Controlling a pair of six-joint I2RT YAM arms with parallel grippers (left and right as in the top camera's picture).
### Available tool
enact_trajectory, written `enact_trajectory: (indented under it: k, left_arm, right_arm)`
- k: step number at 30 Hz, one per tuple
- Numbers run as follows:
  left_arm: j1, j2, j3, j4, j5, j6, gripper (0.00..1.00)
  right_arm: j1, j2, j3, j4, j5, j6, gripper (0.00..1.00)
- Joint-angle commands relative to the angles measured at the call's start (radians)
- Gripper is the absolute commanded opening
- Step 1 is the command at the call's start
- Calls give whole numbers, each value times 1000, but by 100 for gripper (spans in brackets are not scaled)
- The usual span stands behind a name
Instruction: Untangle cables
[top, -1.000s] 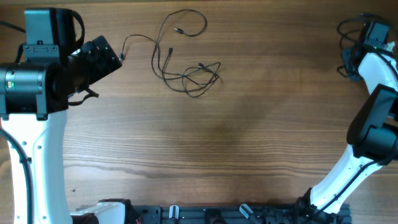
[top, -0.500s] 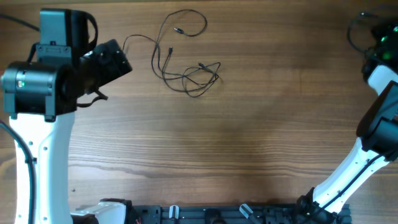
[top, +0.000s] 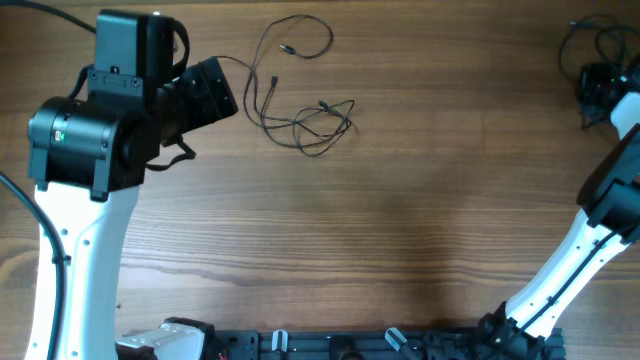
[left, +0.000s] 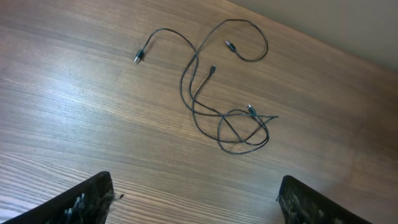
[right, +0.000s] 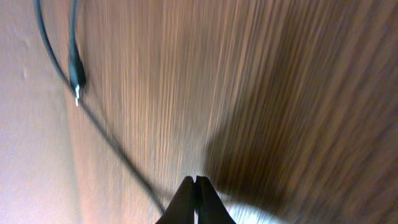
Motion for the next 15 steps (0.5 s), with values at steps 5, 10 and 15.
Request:
enact_trajectory:
  k: [5, 10, 15]
  left_arm:
    - [-5, 1, 3, -55, 2, 16, 85]
    - [-5, 2, 3, -54, 2, 17, 85]
    - [-5, 6, 3, -51, 2, 39, 84]
  right_arm:
    - [-6, -10, 5, 597, -621, 420, 4]
    - [49, -13, 4, 1455, -913, 417, 4]
    - [106, -11, -32, 497, -1001, -491, 5]
